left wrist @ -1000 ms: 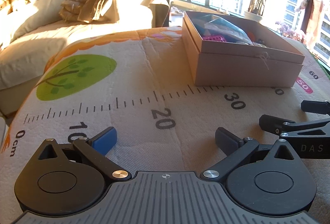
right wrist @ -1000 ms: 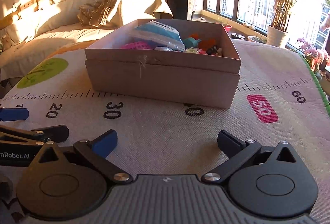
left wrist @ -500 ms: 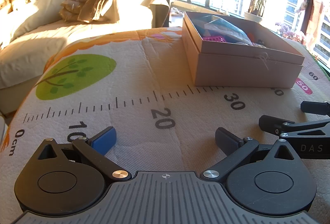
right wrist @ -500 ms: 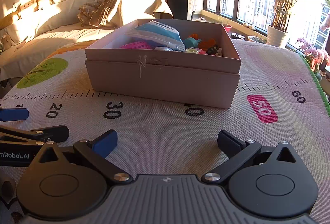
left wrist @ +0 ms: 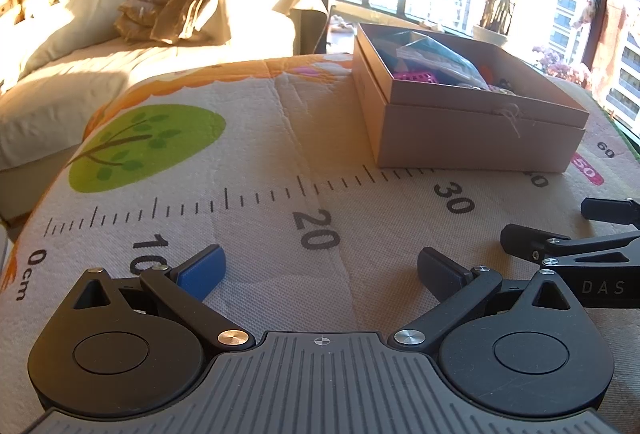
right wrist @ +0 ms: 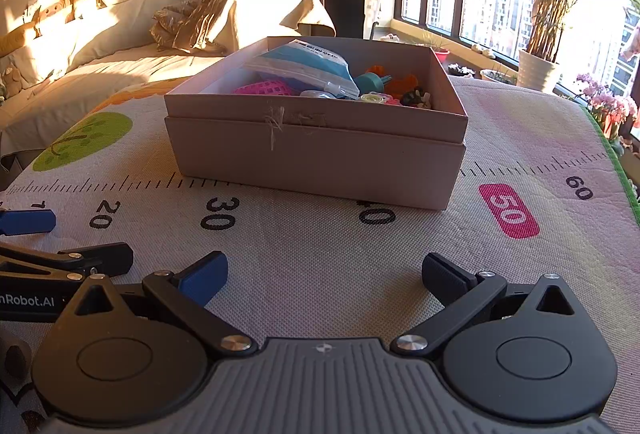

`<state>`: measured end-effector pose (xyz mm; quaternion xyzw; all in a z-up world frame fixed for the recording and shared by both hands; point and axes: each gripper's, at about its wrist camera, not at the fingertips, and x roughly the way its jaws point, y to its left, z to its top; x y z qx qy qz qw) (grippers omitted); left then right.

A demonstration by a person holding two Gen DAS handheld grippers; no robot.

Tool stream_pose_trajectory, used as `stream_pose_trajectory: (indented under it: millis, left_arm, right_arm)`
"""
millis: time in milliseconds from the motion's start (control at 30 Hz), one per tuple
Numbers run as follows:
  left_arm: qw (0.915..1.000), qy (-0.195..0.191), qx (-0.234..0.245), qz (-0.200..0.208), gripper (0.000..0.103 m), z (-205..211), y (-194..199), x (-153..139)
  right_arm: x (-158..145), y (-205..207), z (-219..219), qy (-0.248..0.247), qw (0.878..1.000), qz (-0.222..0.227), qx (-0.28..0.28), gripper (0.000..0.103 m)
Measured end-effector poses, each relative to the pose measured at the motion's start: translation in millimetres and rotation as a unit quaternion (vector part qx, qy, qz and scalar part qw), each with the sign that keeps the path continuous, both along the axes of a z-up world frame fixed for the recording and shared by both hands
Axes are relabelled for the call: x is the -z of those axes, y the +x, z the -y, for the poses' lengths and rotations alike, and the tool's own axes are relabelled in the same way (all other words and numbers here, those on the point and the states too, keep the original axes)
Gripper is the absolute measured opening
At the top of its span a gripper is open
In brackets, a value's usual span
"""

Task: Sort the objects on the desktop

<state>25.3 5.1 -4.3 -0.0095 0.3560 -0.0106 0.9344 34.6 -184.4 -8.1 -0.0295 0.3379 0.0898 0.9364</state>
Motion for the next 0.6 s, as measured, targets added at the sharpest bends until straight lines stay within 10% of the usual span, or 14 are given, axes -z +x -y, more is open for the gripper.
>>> stream_pose_trajectory:
  millis: [600]
  left_arm:
    - [1.0,-0.001,0.0,0.0,0.103,-0.1,0.4,0.4]
  right_arm:
    - [0.0,-0.4,0.6,0.0,1.0,0.0,0.0,0.103]
